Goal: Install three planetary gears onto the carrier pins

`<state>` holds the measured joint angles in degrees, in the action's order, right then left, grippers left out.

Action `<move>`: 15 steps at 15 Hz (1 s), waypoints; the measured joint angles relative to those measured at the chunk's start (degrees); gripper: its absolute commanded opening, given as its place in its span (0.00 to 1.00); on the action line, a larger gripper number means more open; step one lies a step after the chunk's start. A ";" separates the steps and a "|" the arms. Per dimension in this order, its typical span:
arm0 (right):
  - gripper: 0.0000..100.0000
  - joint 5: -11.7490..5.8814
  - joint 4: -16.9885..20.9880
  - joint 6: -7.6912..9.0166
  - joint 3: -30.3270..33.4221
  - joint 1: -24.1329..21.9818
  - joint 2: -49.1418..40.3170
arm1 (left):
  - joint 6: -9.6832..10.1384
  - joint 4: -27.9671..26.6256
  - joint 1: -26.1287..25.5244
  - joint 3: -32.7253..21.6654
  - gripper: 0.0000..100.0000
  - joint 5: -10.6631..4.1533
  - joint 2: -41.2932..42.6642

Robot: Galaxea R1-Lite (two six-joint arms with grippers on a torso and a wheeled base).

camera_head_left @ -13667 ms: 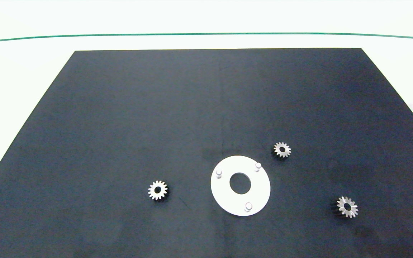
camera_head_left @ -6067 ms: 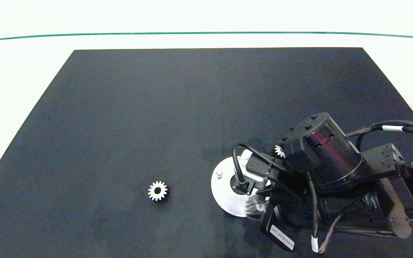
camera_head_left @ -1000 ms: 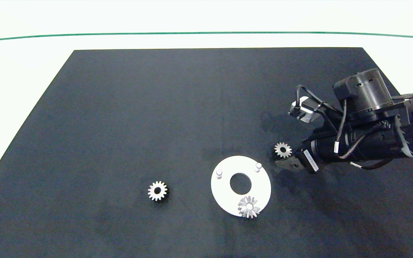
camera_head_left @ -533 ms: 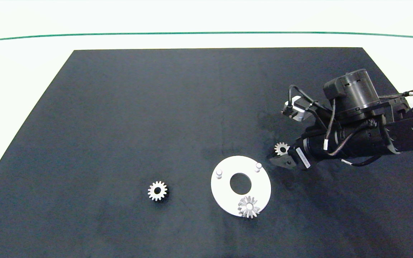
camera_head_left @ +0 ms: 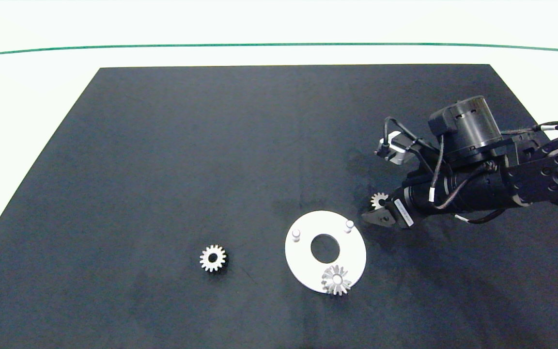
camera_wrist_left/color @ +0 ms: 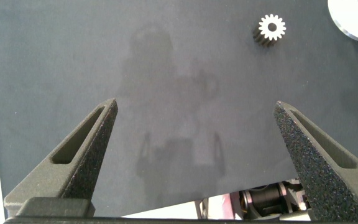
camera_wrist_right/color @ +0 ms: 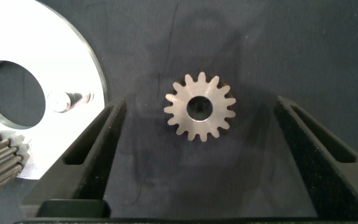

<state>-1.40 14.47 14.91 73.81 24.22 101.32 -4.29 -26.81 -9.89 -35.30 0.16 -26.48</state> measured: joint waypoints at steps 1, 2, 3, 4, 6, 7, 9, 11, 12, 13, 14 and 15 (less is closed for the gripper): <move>0.91 0.00 0.02 0.00 0.05 -0.06 0.09 | 0.00 0.00 -0.22 0.02 1.00 0.02 0.00; 0.88 0.00 0.02 0.02 0.16 -0.16 0.20 | 0.00 0.02 -0.44 0.02 1.00 0.00 -0.01; 0.87 -0.02 0.02 0.00 0.30 -0.20 0.30 | 0.00 0.02 -0.50 0.05 1.00 0.00 -0.04; 0.85 0.00 0.02 0.00 0.38 -0.20 0.39 | 0.00 0.05 -0.59 0.05 1.00 0.02 -0.11; 0.81 0.00 0.00 -0.04 0.44 -0.13 0.69 | 0.00 0.05 -0.66 0.06 1.00 0.02 -0.15; 0.79 0.00 0.00 -0.04 0.44 -0.11 0.94 | 0.00 0.05 -0.67 0.05 1.00 0.02 -0.15; 0.75 0.00 -0.04 -0.06 0.46 -0.06 1.27 | 0.02 0.07 -0.67 0.06 1.00 0.00 -0.23; 0.70 0.02 -0.01 -0.06 0.50 -0.06 1.41 | 0.00 0.05 -0.72 0.05 1.00 0.02 -0.30; 0.69 0.00 -0.04 -0.06 0.57 -0.06 1.52 | 0.02 0.05 -0.74 0.05 1.00 0.02 -0.33; 0.67 0.02 -0.06 -0.06 0.79 -0.06 1.63 | 0.02 0.05 -0.78 0.05 1.00 0.02 -0.34; 0.64 0.00 -0.06 -0.09 0.88 -0.06 1.77 | 0.02 0.07 -0.83 0.05 1.00 0.02 -0.37; 0.62 0.00 -0.06 -0.09 0.99 -0.06 1.90 | 0.00 0.07 -0.83 0.05 1.00 0.02 -0.41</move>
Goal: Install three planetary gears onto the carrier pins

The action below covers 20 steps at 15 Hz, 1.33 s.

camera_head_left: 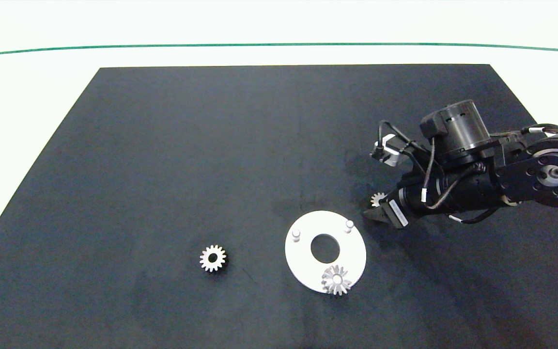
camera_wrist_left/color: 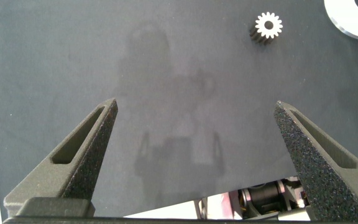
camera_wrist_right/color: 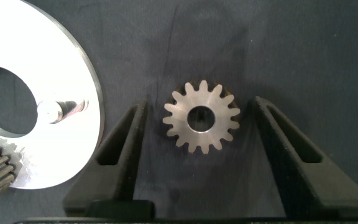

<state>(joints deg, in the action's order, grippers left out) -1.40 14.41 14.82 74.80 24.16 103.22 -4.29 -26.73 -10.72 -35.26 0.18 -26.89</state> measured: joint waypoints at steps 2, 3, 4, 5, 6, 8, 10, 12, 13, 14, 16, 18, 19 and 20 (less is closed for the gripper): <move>0.58 0.00 0.02 0.00 0.20 -0.02 0.26 | 0.00 0.06 0.00 -0.05 1.00 0.00 -0.22; 0.56 0.00 -0.02 0.02 0.30 -0.02 0.39 | 0.00 0.04 0.00 -0.05 1.00 0.00 -0.30; 0.55 0.02 0.02 0.02 0.41 -0.02 0.48 | -0.02 0.06 0.00 -0.05 1.00 0.00 -0.39; 0.52 0.00 0.00 0.02 0.56 -0.02 0.56 | -0.02 0.04 0.00 -0.02 1.00 -0.02 -0.45; 0.50 0.00 0.00 0.00 0.67 -0.02 0.61 | 0.00 0.04 0.00 -0.02 1.00 0.00 -0.59; 0.46 0.00 0.00 0.06 0.89 -0.02 0.65 | 0.00 0.06 -0.20 0.00 1.00 0.00 -0.76; 0.43 0.02 0.00 0.09 1.05 -0.02 0.67 | 0.00 0.09 -0.33 0.00 1.00 0.00 -0.85; 0.38 0.00 0.02 0.09 1.16 0.00 0.67 | 0.00 0.09 -0.37 0.00 1.00 0.00 -0.96; 0.37 0.00 0.02 0.09 1.16 0.04 0.67 | 0.00 0.09 -0.37 -0.02 1.00 0.00 -1.02; 0.34 0.00 0.02 0.09 1.16 0.04 0.67 | 0.02 0.09 -0.37 -0.05 1.00 0.00 -1.08; 0.31 -0.07 0.06 0.09 1.13 0.04 0.69 | 0.00 0.09 -0.37 -0.07 1.00 0.00 -1.27; 0.27 -0.05 0.02 0.09 0.96 0.00 0.69 | 0.02 0.06 -0.37 -0.05 1.00 0.00 -1.38; 0.25 -0.07 0.02 0.17 0.91 0.00 0.69 | 0.00 0.09 -0.35 -0.05 1.00 0.00 -1.39; 0.22 -0.07 0.02 0.20 0.91 0.04 0.69 | 0.00 0.06 -0.35 -0.02 1.00 -0.02 -1.39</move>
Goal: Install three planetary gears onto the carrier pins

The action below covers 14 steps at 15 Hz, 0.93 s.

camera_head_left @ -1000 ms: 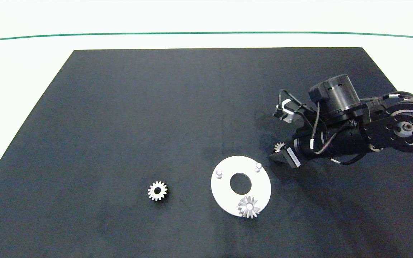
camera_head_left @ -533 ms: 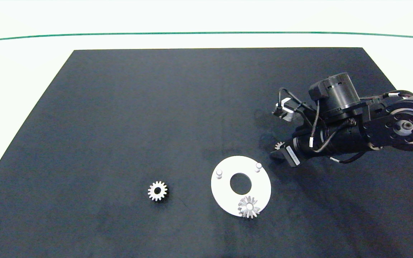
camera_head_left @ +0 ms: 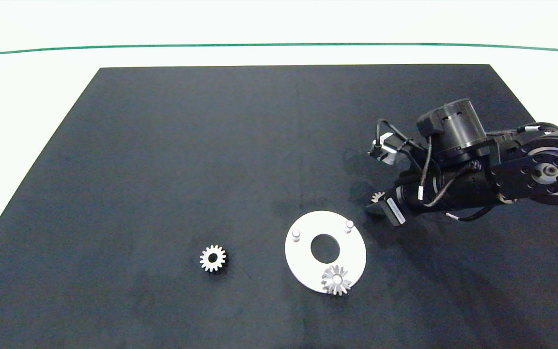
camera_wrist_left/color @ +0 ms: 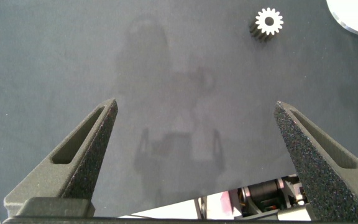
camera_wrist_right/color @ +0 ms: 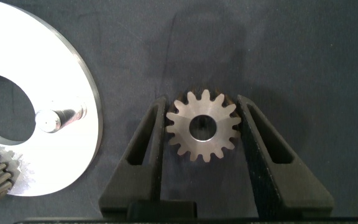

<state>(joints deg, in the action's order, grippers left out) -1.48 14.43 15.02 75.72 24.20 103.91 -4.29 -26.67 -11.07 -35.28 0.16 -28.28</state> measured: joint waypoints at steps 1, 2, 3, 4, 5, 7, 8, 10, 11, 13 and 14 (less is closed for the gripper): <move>0.21 0.00 0.04 0.05 0.00 0.02 -0.02 | 0.00 0.02 0.00 0.02 1.00 0.02 -0.02; 0.18 -0.04 0.11 0.07 0.00 0.02 -0.05 | 0.00 0.02 0.00 0.02 1.00 0.00 -0.07; 0.16 -0.04 0.11 0.09 -0.02 0.02 -0.05 | 0.00 0.02 0.00 0.04 1.00 0.02 -0.10; 0.15 -0.04 0.09 0.09 -0.06 0.05 -0.05 | 0.00 0.02 0.00 0.04 1.00 0.05 -0.10; 0.13 -0.06 0.11 0.09 -0.11 0.11 -0.05 | 0.00 0.02 0.00 0.04 1.00 0.02 -0.10; 0.13 -0.10 0.33 0.17 -0.46 0.35 -0.20 | 0.00 0.02 -0.01 0.04 1.00 0.09 -0.13; 0.13 -0.10 0.52 0.28 -0.77 0.52 -0.50 | 0.00 0.02 -0.01 0.04 1.00 0.09 -0.13; 0.13 -0.10 0.91 0.57 -1.07 1.35 -1.46 | 0.00 0.02 -0.01 0.04 1.00 0.09 -0.13; 0.13 -0.10 0.89 0.90 -1.24 1.90 -2.29 | 0.00 0.02 -0.01 0.04 1.00 0.06 -0.16; 0.13 -0.30 1.02 1.10 -1.66 3.52 -4.44 | 0.00 0.02 0.00 0.04 1.00 0.06 -0.16; 0.13 -0.50 1.57 1.13 -1.79 4.68 -5.75 | 0.00 0.02 0.00 0.04 1.00 0.06 -0.16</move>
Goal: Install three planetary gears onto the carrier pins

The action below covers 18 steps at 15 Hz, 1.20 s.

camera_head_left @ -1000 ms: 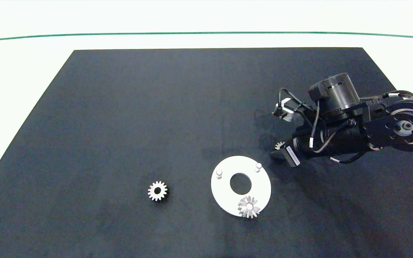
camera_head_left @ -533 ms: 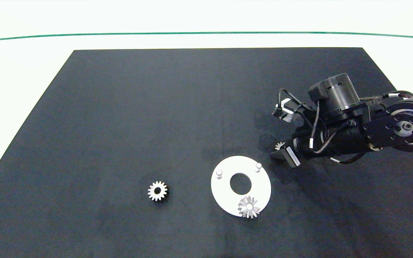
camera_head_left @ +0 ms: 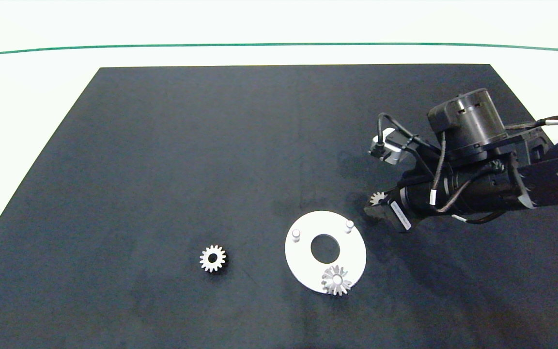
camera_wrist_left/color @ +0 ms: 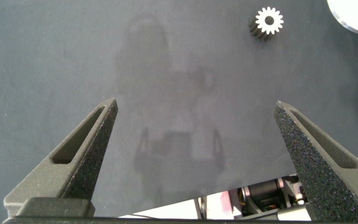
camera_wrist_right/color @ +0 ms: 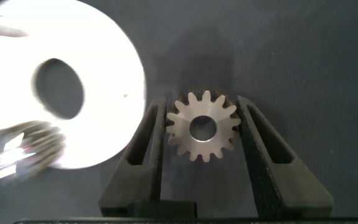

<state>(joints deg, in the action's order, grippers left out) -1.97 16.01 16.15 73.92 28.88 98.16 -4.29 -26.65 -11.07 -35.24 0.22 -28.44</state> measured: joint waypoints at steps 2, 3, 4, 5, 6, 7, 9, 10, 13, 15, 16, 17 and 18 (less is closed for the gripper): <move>0.13 -0.13 1.99 0.07 -0.30 2.54 -2.57 | 0.00 0.00 0.00 0.00 1.00 0.00 -0.02; 0.13 -0.39 2.29 0.10 -0.55 3.95 -3.84 | 0.02 0.00 0.00 -0.01 1.00 -0.01 -0.02; 0.13 -0.87 2.43 0.10 -0.69 4.94 -4.72 | 0.02 0.00 0.00 -0.04 1.00 -0.01 -0.02; 0.13 -1.33 2.46 0.10 -0.85 5.62 -5.30 | 0.02 0.00 0.00 -0.06 1.00 -0.01 0.00; 0.13 -2.05 2.45 0.10 -1.10 6.36 -5.55 | 0.02 0.00 0.00 -0.06 1.00 -0.01 0.02; 0.13 -2.46 2.43 0.10 -1.46 7.00 -5.61 | 0.00 0.00 0.00 -0.09 1.00 -0.04 0.02; 0.13 -2.73 2.21 0.05 -1.74 7.67 -5.22 | 0.00 0.00 -0.01 -0.06 1.00 -0.04 0.05; 0.13 -2.82 2.12 0.05 -1.74 7.80 -4.80 | 0.00 0.00 0.00 -0.12 1.00 -0.01 0.05; 0.13 -2.84 1.99 0.00 -1.41 7.97 -3.27 | 0.02 -0.02 0.00 -0.30 1.00 0.00 0.05; 0.13 -2.84 1.93 -0.01 -1.18 8.02 -2.29 | 0.00 0.00 0.00 -0.34 1.00 -0.01 0.05; 0.13 -2.84 1.93 -0.01 -1.07 8.19 -1.80 | 0.00 0.00 -0.01 -0.34 1.00 0.00 0.05; 0.13 -2.82 1.85 0.00 -0.96 8.35 -1.44 | 0.00 0.00 0.00 -0.34 1.00 -0.01 0.05; 0.13 -2.86 1.83 -0.01 -0.85 8.46 -1.08 | 0.00 0.00 -0.01 -0.37 1.00 -0.01 0.05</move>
<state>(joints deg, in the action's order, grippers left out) -4.84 17.83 16.14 73.07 37.34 97.07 -4.29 -26.65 -11.08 -35.61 0.21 -28.39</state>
